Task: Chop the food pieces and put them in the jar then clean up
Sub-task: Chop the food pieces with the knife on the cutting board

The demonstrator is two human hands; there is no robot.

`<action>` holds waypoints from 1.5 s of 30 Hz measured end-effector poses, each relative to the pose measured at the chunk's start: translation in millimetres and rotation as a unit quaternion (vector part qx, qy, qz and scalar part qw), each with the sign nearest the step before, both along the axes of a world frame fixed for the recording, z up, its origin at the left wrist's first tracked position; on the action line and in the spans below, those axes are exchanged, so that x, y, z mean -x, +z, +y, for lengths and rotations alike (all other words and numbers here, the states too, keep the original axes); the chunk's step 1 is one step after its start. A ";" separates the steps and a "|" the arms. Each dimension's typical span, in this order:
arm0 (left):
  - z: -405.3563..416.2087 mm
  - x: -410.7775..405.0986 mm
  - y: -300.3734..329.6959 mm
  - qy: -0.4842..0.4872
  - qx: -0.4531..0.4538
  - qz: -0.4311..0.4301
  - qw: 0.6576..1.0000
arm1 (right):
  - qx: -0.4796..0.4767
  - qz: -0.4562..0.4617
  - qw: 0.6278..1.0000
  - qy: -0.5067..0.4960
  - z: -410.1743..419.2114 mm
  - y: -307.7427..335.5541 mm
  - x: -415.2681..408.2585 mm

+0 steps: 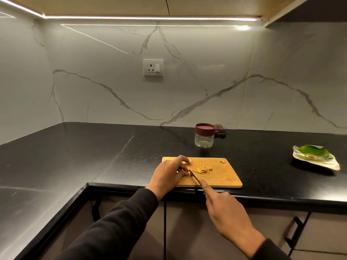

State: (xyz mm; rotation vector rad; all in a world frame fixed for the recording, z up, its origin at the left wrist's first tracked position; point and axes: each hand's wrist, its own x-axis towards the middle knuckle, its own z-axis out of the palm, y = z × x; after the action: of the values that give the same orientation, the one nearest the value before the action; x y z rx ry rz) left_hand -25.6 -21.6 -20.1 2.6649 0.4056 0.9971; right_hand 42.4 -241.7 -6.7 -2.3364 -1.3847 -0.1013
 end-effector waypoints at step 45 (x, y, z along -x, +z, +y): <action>15.3 -16.1 13.1 0.077 0.109 0.030 0.991 | 0.002 -0.002 1.000 -0.010 10.5 1.5 -49.5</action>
State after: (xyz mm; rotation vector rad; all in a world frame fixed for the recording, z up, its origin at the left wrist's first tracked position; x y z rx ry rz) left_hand -9.5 -6.3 -7.0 2.5014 0.6988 0.8609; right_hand 91.8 -231.1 -5.2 -2.3546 -1.3652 -0.1095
